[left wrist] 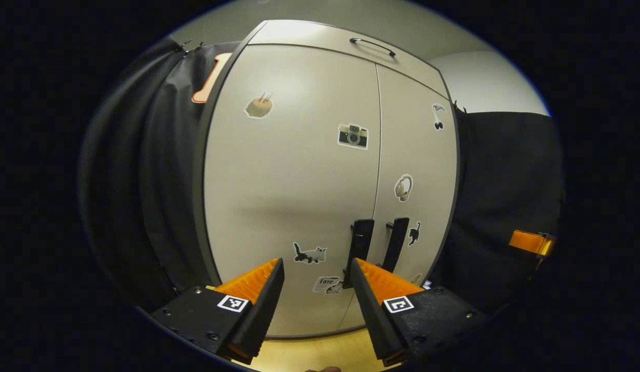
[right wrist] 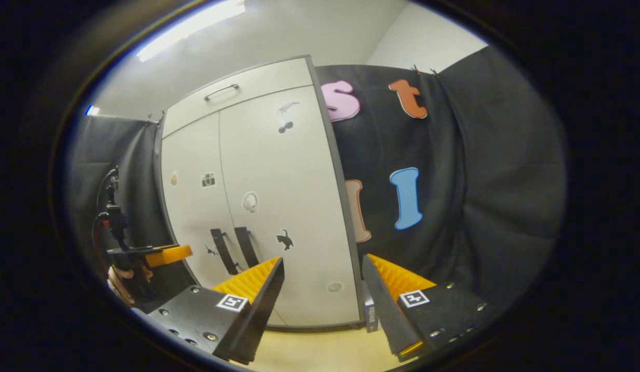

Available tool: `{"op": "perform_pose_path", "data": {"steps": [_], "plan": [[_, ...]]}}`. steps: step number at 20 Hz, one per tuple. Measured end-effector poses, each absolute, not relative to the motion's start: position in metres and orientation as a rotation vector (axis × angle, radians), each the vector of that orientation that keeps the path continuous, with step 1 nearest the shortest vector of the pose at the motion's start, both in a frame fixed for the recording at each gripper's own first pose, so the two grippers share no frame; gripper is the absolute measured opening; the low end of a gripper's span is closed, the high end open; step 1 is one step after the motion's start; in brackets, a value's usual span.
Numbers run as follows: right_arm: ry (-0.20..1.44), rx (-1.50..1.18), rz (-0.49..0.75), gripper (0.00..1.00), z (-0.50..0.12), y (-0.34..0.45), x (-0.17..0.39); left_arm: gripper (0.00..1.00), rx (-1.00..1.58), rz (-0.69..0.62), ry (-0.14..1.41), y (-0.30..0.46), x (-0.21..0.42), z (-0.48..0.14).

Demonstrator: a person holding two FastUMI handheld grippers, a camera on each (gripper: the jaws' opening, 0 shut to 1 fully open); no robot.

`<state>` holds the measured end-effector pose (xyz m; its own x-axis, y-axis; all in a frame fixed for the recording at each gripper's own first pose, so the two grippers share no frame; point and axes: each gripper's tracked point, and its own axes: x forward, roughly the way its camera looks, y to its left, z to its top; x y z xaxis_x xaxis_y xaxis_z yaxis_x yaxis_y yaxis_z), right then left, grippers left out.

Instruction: Grab one shoe with the right hand and put it into the shoe cabinet, grab the other shoe with the left hand and put it into the shoe cabinet; then close the right door with the right hand and the left door with the left hand.

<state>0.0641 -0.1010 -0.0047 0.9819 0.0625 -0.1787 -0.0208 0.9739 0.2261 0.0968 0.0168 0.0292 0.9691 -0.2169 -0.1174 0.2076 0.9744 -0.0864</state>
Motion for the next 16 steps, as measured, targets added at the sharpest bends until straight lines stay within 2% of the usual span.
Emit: {"op": "perform_pose_path", "data": {"steps": [1, 2, 12, 13, 16], "plan": [[0.180, 0.219, 0.051, 0.91, -0.002, -0.094, 0.066, 0.80, -0.070, -0.196, 0.115, 0.024, 0.086, 0.036], [0.175, 0.207, 0.061, 0.86, 0.000, -0.087, 0.067, 0.80, -0.067, -0.177, 0.106, 0.031, 0.077, 0.042], [0.091, 0.091, 0.125, 0.86, 0.030, -0.017, 0.055, 0.80, -0.006, -0.032, 0.049, 0.072, -0.007, 0.059], [0.082, 0.090, 0.121, 0.91, 0.034, -0.014, 0.052, 0.80, -0.003, -0.023, 0.045, 0.073, -0.013, 0.059], [0.071, 0.088, 0.116, 0.91, 0.037, -0.007, 0.046, 0.80, -0.003, -0.011, 0.028, 0.073, -0.028, 0.060]]}}
